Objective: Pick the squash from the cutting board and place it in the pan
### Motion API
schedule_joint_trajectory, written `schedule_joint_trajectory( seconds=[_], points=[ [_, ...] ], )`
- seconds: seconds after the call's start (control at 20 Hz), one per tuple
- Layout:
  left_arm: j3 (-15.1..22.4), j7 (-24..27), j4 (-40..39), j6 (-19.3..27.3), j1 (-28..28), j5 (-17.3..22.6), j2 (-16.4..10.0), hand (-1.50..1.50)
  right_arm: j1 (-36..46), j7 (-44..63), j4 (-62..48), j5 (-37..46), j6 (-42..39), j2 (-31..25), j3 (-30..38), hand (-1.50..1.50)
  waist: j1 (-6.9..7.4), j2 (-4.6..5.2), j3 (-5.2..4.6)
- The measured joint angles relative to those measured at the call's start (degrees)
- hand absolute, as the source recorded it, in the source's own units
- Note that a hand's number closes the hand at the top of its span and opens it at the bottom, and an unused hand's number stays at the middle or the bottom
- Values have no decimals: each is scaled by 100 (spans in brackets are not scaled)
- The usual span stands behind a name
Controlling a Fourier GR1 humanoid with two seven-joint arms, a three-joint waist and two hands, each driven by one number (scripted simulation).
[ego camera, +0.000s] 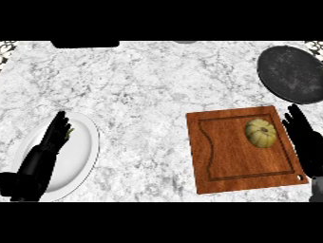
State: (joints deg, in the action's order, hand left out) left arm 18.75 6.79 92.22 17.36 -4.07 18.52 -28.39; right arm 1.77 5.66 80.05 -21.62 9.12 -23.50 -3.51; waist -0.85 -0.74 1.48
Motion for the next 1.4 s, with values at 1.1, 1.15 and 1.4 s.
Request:
schedule_joint_trajectory(
  seconds=[1.1,1.15,1.4],
  points=[
    [-515,-588,-416,157,1524,132,119,0,2556,-3025,-302,424,-5348,-2573,30,-150,354,252,-96],
    [-509,-608,-461,149,1575,132,138,0,2640,-3072,-257,583,-5352,-2702,-11,-150,359,253,-99],
    [-506,-659,-636,89,1805,109,178,0,3140,-3279,-327,1154,-5326,-3287,-199,-150,440,255,-112]
  ],
)
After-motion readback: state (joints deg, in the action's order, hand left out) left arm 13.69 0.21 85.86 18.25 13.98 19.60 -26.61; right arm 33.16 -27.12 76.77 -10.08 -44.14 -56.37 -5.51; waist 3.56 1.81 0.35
